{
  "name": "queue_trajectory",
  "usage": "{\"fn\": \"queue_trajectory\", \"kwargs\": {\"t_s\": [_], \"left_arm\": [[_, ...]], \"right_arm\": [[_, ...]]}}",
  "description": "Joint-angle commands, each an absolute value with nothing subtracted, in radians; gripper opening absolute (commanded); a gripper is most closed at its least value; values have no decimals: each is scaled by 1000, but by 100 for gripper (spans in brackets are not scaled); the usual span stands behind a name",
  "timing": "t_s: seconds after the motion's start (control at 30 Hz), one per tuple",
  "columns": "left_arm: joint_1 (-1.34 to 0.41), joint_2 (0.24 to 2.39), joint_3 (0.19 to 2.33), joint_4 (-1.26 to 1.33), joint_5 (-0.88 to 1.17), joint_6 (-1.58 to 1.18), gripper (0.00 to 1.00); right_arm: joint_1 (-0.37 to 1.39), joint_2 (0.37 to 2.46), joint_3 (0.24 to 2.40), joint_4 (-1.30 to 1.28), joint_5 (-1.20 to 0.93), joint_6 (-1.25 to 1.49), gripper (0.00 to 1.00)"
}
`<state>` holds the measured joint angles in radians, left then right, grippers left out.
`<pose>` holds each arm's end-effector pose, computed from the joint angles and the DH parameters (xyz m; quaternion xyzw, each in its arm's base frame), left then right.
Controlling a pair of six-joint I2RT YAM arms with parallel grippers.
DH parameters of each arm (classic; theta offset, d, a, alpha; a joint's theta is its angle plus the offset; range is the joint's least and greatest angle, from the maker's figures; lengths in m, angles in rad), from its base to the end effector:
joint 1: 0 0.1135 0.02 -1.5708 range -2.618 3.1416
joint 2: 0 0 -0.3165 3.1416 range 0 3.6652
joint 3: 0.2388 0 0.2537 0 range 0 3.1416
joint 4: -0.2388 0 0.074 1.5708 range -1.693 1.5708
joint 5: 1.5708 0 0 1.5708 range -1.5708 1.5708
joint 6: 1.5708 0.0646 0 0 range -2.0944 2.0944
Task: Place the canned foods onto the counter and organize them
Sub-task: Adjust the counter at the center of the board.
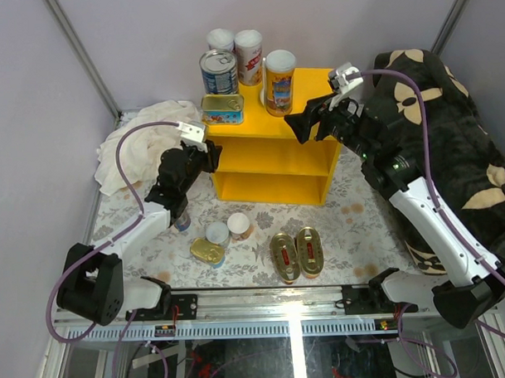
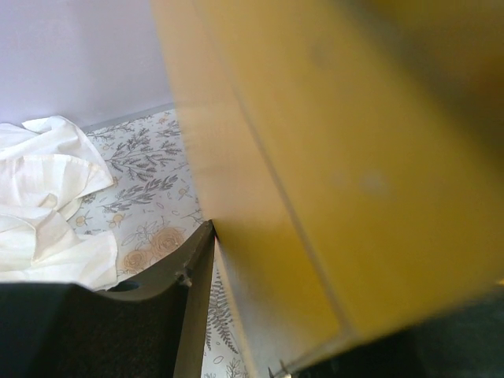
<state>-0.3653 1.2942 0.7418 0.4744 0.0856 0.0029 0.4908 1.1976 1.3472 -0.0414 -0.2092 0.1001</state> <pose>0.2902 -0.1169 0.3289 0.1628 0.7158 -0.1531 0.6616 0.2369 0.1418 0.5191 -0.2052 0.6365 0.2822 0.6879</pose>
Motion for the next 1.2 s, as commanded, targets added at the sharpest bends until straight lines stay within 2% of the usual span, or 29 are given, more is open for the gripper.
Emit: {"fn": "queue_trajectory", "kwargs": {"t_s": [0.0,0.33,0.73,1.17], "left_arm": [[-448,1227,734,463,390,-90,0],[-487,1221,714,447,446,-96,0],[-542,1181,741,355,486,-87,0],[-565,1150,739,309,502,-87,0]], "right_arm": [[494,1214,1363,44,-257,71,77],[495,1222,1336,83,-240,54,74],[493,1222,1364,30,-304,-88,88],[444,1234,1417,-46,-410,-133,91]]}}
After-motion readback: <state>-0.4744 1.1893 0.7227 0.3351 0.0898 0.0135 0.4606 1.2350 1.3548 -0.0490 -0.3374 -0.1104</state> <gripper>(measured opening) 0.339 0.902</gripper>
